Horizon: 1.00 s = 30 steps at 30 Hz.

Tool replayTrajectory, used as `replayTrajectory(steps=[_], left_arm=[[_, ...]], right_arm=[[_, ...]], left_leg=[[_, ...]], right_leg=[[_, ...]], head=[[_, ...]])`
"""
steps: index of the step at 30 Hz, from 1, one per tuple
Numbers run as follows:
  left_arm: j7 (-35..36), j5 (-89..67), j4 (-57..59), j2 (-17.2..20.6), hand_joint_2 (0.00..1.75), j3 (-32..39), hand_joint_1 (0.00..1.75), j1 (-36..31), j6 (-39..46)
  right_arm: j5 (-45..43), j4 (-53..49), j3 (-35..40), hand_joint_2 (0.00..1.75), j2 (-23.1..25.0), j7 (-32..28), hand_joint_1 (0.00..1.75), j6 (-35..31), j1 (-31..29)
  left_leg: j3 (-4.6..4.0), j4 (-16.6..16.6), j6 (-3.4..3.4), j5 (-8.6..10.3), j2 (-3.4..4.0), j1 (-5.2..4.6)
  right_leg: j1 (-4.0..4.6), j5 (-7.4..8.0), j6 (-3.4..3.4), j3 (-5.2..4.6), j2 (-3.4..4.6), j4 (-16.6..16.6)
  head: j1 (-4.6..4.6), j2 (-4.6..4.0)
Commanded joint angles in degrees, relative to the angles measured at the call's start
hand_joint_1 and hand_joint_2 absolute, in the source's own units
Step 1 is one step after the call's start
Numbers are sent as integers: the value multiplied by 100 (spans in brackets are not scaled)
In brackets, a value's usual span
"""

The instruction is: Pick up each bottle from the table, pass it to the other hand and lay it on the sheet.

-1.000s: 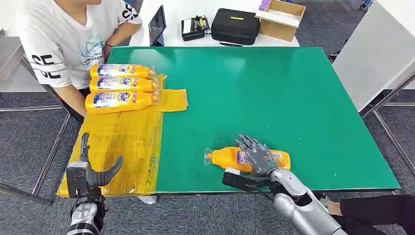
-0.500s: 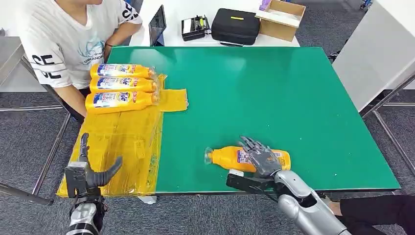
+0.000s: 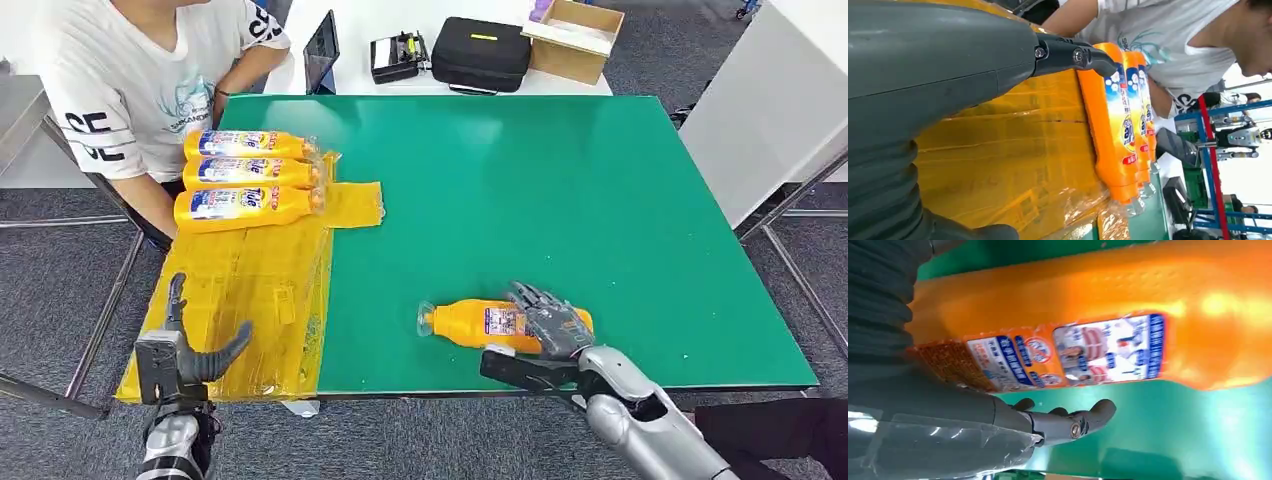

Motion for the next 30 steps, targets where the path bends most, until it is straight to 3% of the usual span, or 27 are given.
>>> replayTrajectory(steps=[1, 14, 15, 19, 20, 21, 22, 30], left_arm=[[53, 31, 387, 52, 175, -26, 0, -174, -6], [86, 80, 564, 46, 175, -109, 0, -275, -8], [82, 91, 578, 39, 175, -104, 0, -281, -7], [79, 93, 584, 36, 175, -103, 0, -283, -4], [78, 114, 614, 33, 175, -95, 0, -295, -18], [61, 147, 657, 27, 175, -92, 0, -316, -47], [31, 171, 693, 21, 175, -85, 0, -335, -46], [-76, 300, 851, -21, 175, -88, 0, -441, -97]], right_arm=[[-58, 571, -34, 175, 61, 60, 0, 109, -250], [-267, 1036, 44, 175, -31, 74, 0, 388, -431], [-305, 1024, 41, 175, -60, 60, 12, 425, -446], [-318, 1016, 35, 175, -74, 55, 12, 439, -455], [-377, 956, 63, 175, -130, 33, 138, 526, -464], [-478, 849, 123, 175, -259, 49, 166, 619, -479], [-588, 757, 167, 175, -388, 34, 175, 716, -511], [-1146, 288, 234, 175, -838, 5, 175, 967, -597]], left_leg=[[17, -3, 0, -5, 9, 1], [23, -5, 1, -4, 5, 2], [36, -3, 1, -10, 8, 7], [26, -4, 1, -3, 0, 3], [35, -3, 1, -8, 2, 6], [26, -3, 1, -4, 1, 3], [34, -3, 1, -7, 3, 4], [31, 2, 4, -7, 1, 0]], right_leg=[[4, -3, -13, 16, 3, -5], [6, -3, -14, 24, -3, -8], [12, -7, -22, 40, -4, -11], [5, -4, -14, 28, -7, -9], [9, -7, -19, 39, -7, -11], [6, -4, -14, 28, -6, -7], [8, -7, -19, 37, -7, -8], [2, -8, -18, 36, -8, -3]], head=[[0, 0], [0, 0], [0, 0], [0, 0], [0, 0], [0, 0], [-2, 0], [0, 0]])
